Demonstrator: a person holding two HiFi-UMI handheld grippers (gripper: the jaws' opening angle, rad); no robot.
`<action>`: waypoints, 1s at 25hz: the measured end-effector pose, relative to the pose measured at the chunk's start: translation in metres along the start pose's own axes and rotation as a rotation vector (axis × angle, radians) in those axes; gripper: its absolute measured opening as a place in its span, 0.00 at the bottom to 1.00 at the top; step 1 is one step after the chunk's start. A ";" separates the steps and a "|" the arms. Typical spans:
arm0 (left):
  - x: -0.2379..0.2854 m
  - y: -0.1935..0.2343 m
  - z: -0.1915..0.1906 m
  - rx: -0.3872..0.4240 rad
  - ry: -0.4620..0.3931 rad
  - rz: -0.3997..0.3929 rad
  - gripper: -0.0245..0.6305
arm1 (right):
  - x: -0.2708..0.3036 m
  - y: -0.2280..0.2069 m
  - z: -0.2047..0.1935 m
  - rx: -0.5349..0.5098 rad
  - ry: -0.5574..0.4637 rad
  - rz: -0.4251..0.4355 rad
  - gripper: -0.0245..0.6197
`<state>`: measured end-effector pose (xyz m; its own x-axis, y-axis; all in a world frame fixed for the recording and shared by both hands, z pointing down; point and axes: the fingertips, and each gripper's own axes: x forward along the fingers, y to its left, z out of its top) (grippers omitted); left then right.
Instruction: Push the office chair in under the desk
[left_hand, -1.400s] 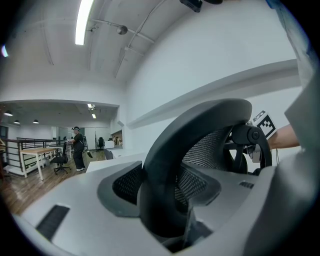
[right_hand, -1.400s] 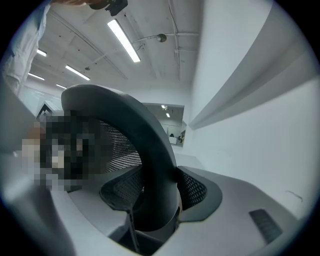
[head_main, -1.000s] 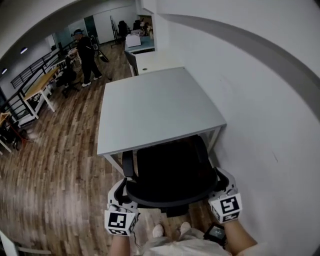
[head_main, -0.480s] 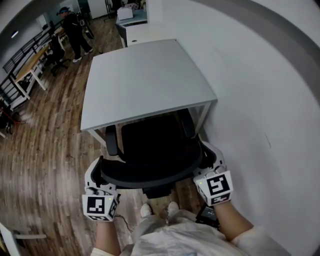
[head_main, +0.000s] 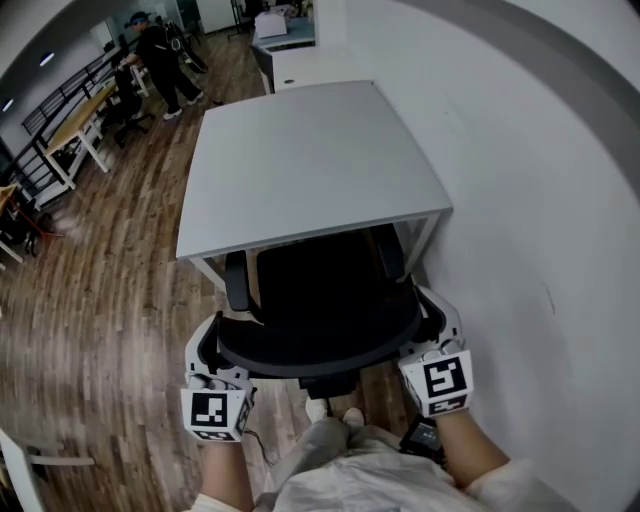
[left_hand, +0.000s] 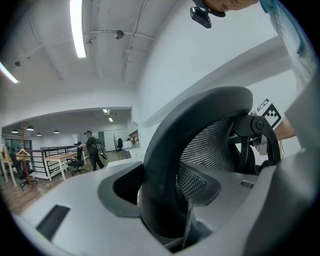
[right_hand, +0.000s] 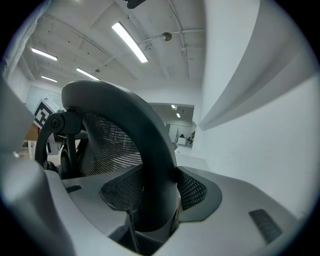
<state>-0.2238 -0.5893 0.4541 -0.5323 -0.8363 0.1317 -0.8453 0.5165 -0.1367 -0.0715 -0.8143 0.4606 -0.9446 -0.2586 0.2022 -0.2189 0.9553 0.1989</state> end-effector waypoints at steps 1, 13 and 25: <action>0.003 0.001 0.000 0.000 -0.002 -0.002 0.37 | 0.002 -0.001 0.000 0.000 -0.001 -0.005 0.39; 0.057 0.022 0.004 -0.065 -0.020 -0.026 0.37 | 0.050 -0.025 0.006 0.026 -0.020 -0.038 0.38; 0.112 0.042 0.003 -0.065 -0.021 -0.019 0.37 | 0.106 -0.050 0.005 0.010 -0.030 -0.032 0.38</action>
<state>-0.3188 -0.6622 0.4603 -0.5158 -0.8493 0.1128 -0.8567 0.5109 -0.0706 -0.1615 -0.8888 0.4673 -0.9440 -0.2846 0.1669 -0.2514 0.9481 0.1949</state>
